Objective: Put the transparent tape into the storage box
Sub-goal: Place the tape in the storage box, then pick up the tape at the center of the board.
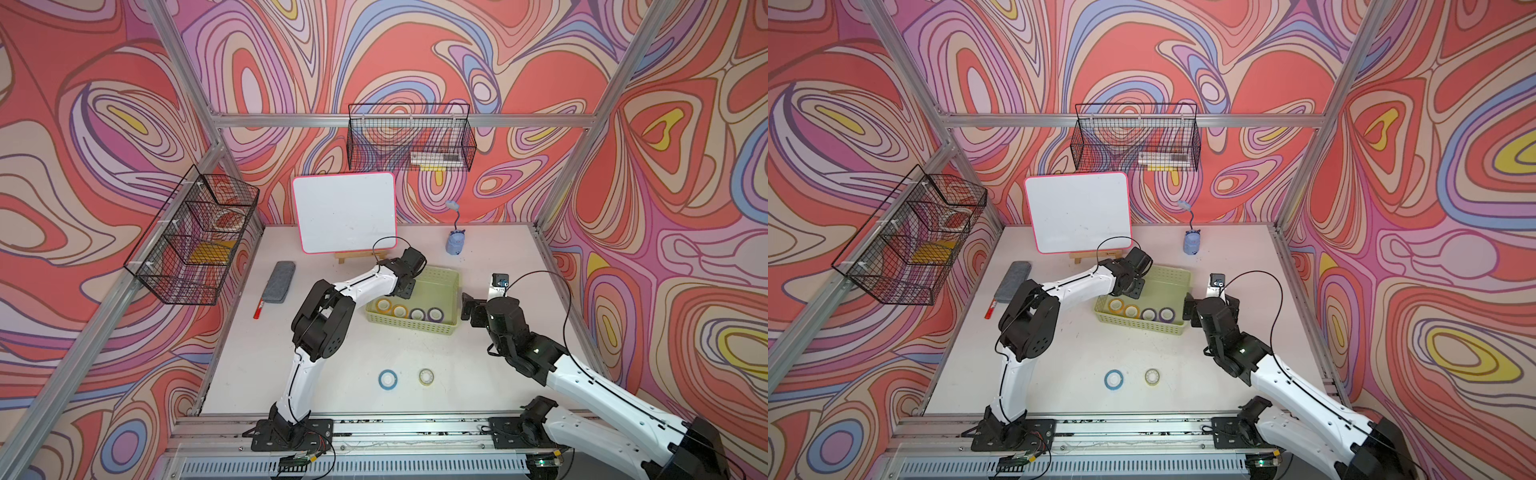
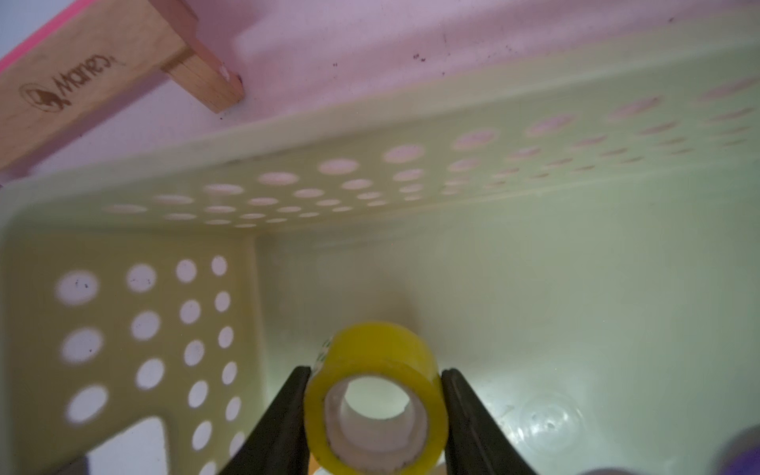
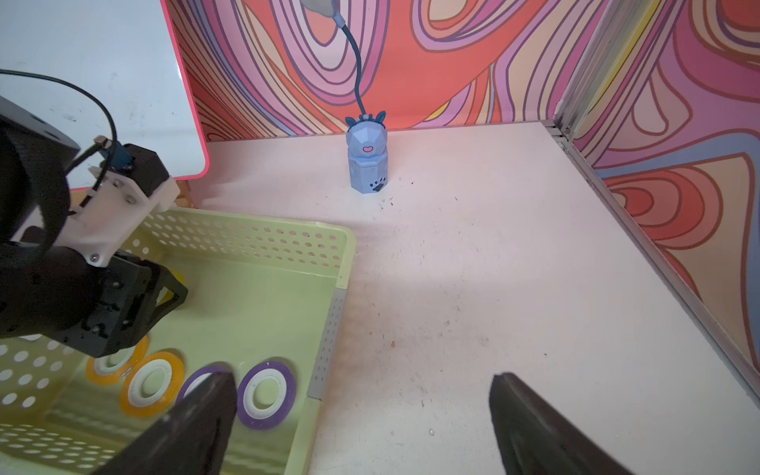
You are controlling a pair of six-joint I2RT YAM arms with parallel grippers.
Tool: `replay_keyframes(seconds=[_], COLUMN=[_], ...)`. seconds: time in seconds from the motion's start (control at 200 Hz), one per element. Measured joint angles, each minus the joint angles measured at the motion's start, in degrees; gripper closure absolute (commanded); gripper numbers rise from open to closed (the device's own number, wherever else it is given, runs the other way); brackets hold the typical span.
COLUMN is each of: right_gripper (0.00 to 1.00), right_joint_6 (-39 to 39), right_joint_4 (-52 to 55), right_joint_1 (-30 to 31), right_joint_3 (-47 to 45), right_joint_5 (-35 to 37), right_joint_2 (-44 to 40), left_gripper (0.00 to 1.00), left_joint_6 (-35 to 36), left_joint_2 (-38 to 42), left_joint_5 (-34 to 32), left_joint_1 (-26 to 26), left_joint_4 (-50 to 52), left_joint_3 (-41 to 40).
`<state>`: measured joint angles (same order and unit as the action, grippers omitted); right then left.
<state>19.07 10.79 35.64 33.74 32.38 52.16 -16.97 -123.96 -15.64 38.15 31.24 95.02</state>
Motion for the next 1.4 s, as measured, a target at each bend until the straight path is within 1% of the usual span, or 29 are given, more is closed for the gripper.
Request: replay_keyframes(seconds=[0.085,0.295,0.446,0.531,0.616,0.651,0.701,0.806,0.901,1.051,1.212,1.402], right_gripper=[0.02,0.02,0.02,0.02,0.02,0.02,0.02,0.02,0.02,0.02,0.02,0.02], right_joint_6=[0.0,0.0,0.0,0.1,0.2,0.4,0.7,1.5,1.8,2.5,2.9,3.5], right_joint_4=[0.0,0.0,0.0,0.0,0.1,0.1,0.1,0.0,0.2,0.4,0.2,-0.5], right_joint_1=[0.0,0.0,0.0,0.0,0.0,0.0,0.0,0.0,0.0,0.0,0.0,0.0], right_joint_3=[0.0,0.0,0.0,0.0,0.0,0.0,-0.2,-0.7,-1.1,-1.1,-1.9,-4.2], right_joint_5=[0.0,0.0,0.0,0.3,0.8,1.1,1.6,2.8,3.6,5.4,7.2,9.5], right_joint_2=[0.0,0.0,-0.5,-0.9,-1.4,-1.6,-2.0,-2.6,-2.6,-2.6,-3.6,-6.3], left_gripper=[0.49,0.35,0.29,0.25,0.2,0.15,0.12,0.07,0.01,0.01,0.01,0.01], left_joint_6=[0.1,0.1,0.1,0.1,0.0,0.0,-0.2,-0.6,-0.7,-1.3,-3.5,-6.9], left_joint_2=[-0.7,-0.9,-0.5,1.2,5.5,7.8,12.2,22.3,29.8,37.6,42.4,44.9], left_joint_5=[0.0,0.0,0.8,2.0,3.8,4.6,5.9,8.9,10.7,12.7,13.7,13.7], left_joint_1=[0.0,-0.4,-0.4,-0.4,-0.4,-0.4,-0.3,0.3,2.5,9.0,15.2,21.2], left_joint_4=[0.0,0.1,0.4,1.3,1.9,1.9,1.7,1.2,0.7,0.3,0.7,1.0], left_joint_3=[0.2,1.0,1.2,1.2,0.2,-0.7,-2.7,-7.8,-12.6,-22.0,-29.7,-33.1])
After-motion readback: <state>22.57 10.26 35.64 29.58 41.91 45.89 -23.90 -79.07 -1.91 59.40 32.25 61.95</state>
